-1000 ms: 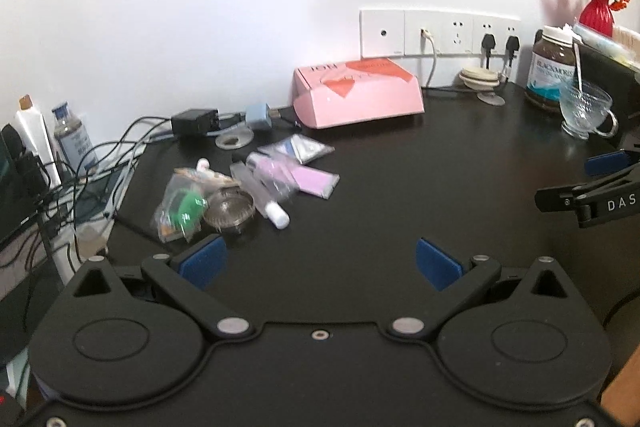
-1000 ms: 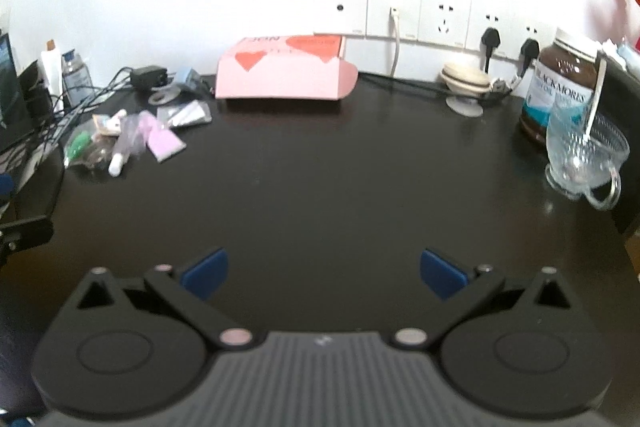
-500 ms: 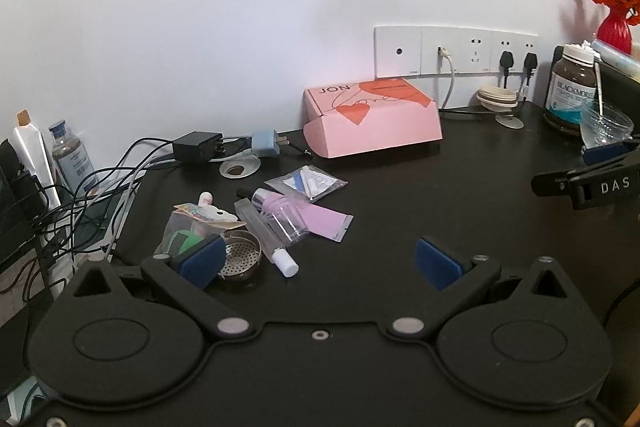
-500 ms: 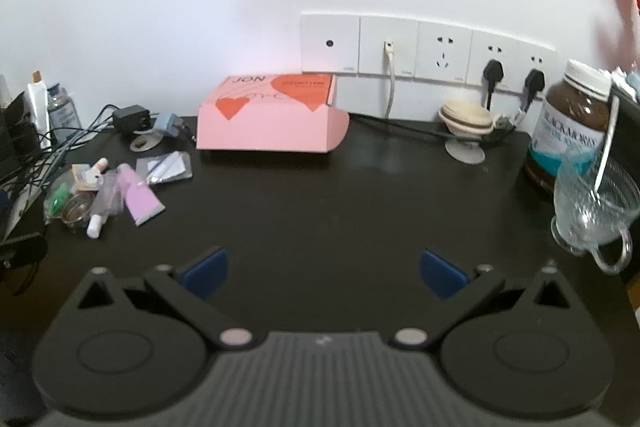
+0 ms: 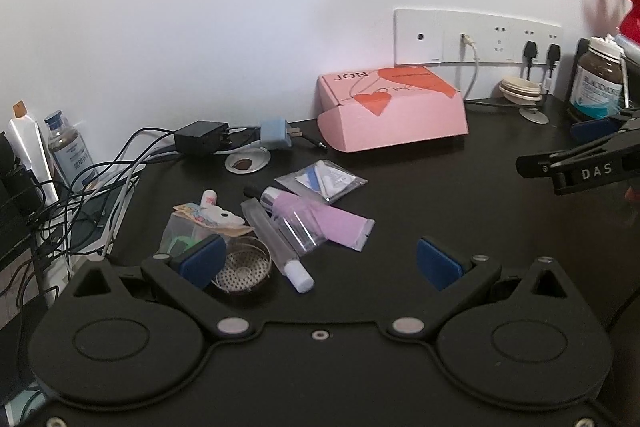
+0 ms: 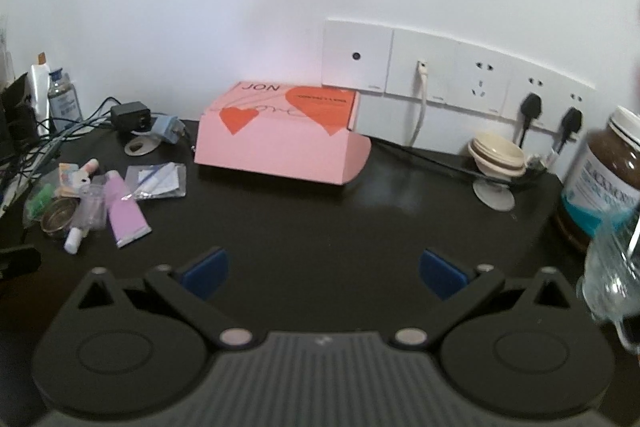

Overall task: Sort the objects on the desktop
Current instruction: 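Reach the right gripper to the pink box by the wall, then push the right gripper under the pink box lid and lift it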

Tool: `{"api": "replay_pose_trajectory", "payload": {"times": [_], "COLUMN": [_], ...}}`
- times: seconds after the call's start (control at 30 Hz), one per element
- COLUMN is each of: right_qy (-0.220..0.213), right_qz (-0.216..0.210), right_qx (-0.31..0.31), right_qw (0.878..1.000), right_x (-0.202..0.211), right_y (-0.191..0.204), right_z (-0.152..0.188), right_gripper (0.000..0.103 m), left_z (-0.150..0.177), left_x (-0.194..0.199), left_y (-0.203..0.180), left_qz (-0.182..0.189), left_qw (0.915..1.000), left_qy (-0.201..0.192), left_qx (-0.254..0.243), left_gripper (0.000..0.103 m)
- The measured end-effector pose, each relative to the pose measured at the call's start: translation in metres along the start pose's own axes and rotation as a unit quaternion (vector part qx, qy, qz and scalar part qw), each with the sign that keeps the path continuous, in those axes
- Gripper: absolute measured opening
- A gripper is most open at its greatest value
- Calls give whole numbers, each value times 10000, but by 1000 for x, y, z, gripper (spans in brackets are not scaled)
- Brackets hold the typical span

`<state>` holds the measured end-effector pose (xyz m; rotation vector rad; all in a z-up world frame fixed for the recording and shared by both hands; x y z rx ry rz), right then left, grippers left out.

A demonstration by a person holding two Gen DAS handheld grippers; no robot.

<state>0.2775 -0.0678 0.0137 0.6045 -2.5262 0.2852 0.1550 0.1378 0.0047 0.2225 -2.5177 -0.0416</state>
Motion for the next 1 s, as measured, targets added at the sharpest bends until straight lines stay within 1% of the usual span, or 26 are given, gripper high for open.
{"api": "replay_pose_trajectory", "payload": {"times": [0.27, 0.47, 0.57, 0.73, 1.0], "right_qy": [-208, -160, -76, -160, -298], "right_qz": [53, 149, 288, 605, 1051], "right_qx": [444, 1081, 1609, 2135, 2892], "right_qw": [9988, 9939, 9865, 9749, 9510], "right_x": [-54, -106, -123, -133, -146], "right_y": [10, 28, 39, 52, 72], "right_z": [-25, -39, -40, -40, -42], "right_gripper": [102, 102, 102, 102, 102], "left_z": [7, 14, 15, 19, 21], "left_x": [-14, -22, -21, -20, -17], "left_y": [-2, -3, -2, 0, 3], "left_qz": [-88, -188, -258, -352, -469], "left_qw": [9992, 9981, 9976, 9964, 9953], "left_qy": [244, 385, 391, 434, 453], "left_qx": [289, 435, 505, 642, 713], "left_gripper": [103, 103, 103, 103, 103]}}
Point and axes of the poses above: each gripper's, at about its wrist camera, not at the fingertips, and x roughly against the way its jaws point, y to its left, z to its underside, the point moved 6 cm from there along -x, roughly the way its jaws point, and after that the axes turned 2 degrees about -y, right-handed, at the moved point
